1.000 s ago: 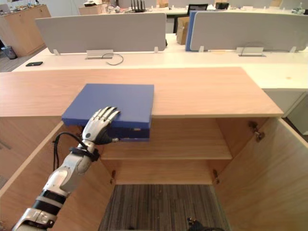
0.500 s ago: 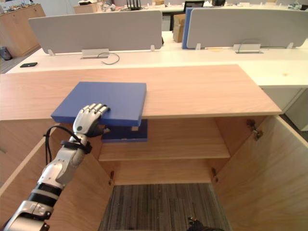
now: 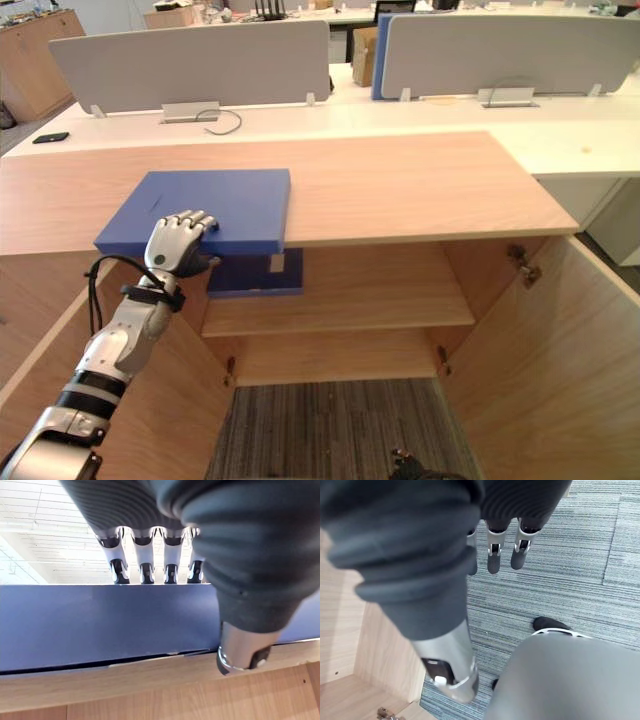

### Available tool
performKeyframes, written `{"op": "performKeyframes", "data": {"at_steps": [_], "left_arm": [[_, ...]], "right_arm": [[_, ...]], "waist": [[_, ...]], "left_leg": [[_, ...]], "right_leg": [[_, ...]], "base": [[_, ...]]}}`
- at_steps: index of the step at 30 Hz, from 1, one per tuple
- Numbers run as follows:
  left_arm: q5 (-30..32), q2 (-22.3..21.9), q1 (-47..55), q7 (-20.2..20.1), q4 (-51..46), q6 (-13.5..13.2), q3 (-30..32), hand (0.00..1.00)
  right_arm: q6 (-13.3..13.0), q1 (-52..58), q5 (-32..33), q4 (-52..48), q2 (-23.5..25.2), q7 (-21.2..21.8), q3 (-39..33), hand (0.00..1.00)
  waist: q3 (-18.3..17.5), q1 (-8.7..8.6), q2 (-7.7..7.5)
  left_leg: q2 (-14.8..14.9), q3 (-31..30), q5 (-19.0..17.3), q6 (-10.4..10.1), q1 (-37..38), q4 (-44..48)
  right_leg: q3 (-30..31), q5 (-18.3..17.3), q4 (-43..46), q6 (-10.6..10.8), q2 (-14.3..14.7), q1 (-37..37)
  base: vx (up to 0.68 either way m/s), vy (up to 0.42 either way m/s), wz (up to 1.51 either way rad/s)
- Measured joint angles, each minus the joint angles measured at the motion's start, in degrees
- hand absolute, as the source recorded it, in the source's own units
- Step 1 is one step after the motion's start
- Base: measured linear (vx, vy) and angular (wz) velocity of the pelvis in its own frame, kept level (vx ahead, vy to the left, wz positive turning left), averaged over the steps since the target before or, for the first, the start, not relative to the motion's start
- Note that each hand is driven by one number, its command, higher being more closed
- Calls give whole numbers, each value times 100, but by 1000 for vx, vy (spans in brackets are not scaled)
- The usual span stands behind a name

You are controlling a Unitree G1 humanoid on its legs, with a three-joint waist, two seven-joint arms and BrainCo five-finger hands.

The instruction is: Walk over to the cabinet, pick up the folder, carry it to the office cabinet, place the folder inside the office cabinet, then close the office cabinet door

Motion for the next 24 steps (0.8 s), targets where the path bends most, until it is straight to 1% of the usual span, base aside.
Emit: {"op": "performKeyframes", "data": {"at_steps": [8, 10, 11, 12, 14, 15, 16, 18, 21, 24], "left_arm": [[6, -56, 4, 13, 40, 41, 54, 100], [3, -193, 87, 15, -98, 73, 175, 100], [-9, -374, 272, 29, -412, 123, 282, 100], [-13, -447, 355, 38, -549, 133, 322, 100], [-248, -751, 688, 103, -1174, 140, 467, 100], [-338, -830, 761, 124, -1332, 137, 504, 100], [-514, -975, 860, 159, -1569, 114, 569, 100], [-784, -1073, 976, 255, -1801, 65, 585, 100], [-950, -1074, 1072, 308, -1894, -69, 585, 100], [-985, -1072, 1204, 318, -2027, -188, 583, 100]], "right_arm": [[-2, -14, 0, 0, -1, -4, -1, 0], [-4, -15, 0, 0, 1, -4, -1, 0], [-4, -10, 1, 1, 2, -7, -1, 0], [-4, -9, 1, 1, 2, -7, -1, 0], [-3, 0, 2, 2, 0, -10, -3, 0], [-3, 4, 2, 2, -1, -11, -5, 0], [0, 15, 2, 3, -6, -14, -6, 0], [3, 15, 1, 3, -9, -22, -6, 0], [3, 15, 1, 3, -9, -37, -5, 0], [3, 14, 1, 4, -10, -38, 7, 0]], "waist": [[10, -36, 18], [18, -38, 26], [29, -39, 33], [32, -37, 35], [40, -1, 42], [41, 11, 43], [42, 47, 44], [41, 71, 48], [41, 74, 52], [42, 78, 52]], "left_leg": [[-1, 2, -4, -4, 14, 0], [-6, 2, -5, -3, 14, 0], [-12, 2, -9, 3, 14, 0], [-14, 2, -11, 6, 14, 0], [-18, 2, -14, 9, 14, 0], [-18, 2, -14, 9, 14, 0], [-16, 0, -15, 8, 14, 0], [-11, -5, -13, 8, 16, 0], [-8, -10, -12, 7, 27, -1], [-13, -14, -12, 8, 31, -1]], "right_leg": [[1, -7, 20, 8, -4, 2], [1, -8, 25, 10, -10, 0], [2, -10, 29, 13, -16, -1], [2, -11, 30, 14, -18, -2], [1, -14, 31, 18, -22, -2], [0, -14, 31, 19, -22, -2], [-2, -15, 31, 18, -21, 0], [-8, -16, 36, 16, -15, 2], [-11, -27, 58, 13, -13, 3], [-14, -31, 65, 18, -19, 5]], "base": [[0, 0, 0], [0, 0, 0], [0, 0, 0], [0, 0, 0], [0, 0, 0], [0, 0, 0], [0, 0, 0], [0, 0, 0], [0, 0, 0], [0, 0, 0]]}}
